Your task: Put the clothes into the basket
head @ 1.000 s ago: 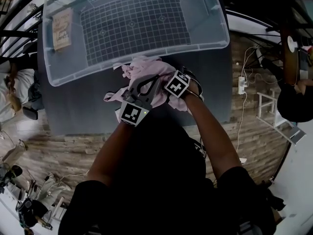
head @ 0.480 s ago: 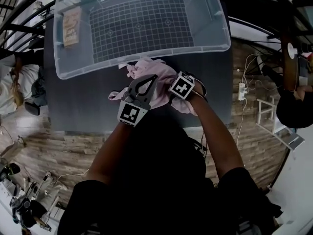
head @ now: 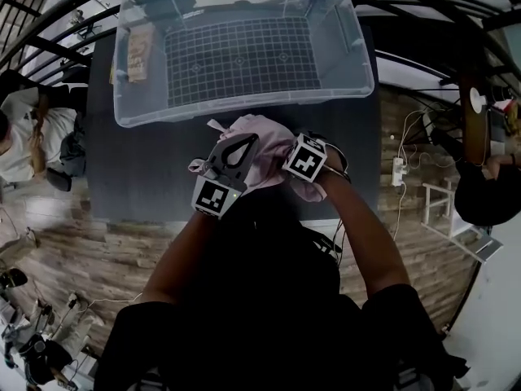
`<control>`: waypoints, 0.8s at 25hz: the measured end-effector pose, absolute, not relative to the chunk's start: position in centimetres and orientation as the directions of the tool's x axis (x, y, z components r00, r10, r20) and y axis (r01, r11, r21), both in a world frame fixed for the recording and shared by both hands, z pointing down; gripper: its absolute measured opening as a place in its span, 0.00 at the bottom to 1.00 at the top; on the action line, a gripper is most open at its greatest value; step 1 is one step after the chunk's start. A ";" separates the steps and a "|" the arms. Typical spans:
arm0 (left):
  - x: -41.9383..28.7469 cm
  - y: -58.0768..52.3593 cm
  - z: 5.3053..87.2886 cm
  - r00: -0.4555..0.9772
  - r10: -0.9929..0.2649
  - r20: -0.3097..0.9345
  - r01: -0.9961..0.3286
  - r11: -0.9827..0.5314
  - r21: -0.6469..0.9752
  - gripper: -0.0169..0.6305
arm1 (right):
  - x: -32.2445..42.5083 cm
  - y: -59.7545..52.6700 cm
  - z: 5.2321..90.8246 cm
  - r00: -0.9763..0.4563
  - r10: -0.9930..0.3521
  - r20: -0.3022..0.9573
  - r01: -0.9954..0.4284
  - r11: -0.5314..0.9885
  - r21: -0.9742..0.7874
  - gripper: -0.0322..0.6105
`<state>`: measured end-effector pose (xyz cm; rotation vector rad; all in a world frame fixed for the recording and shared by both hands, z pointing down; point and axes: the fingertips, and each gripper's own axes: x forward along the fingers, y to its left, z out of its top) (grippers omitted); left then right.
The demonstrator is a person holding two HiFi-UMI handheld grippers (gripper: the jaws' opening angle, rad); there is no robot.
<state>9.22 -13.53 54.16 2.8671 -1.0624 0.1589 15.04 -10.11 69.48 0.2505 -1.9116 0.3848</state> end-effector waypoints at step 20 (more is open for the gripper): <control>7.1 -15.5 46.4 0.721 -0.686 0.098 -0.691 -0.722 0.031 0.03 | 14.0 -10.9 58.0 -0.369 0.002 0.929 -0.183 0.980 -0.075 0.58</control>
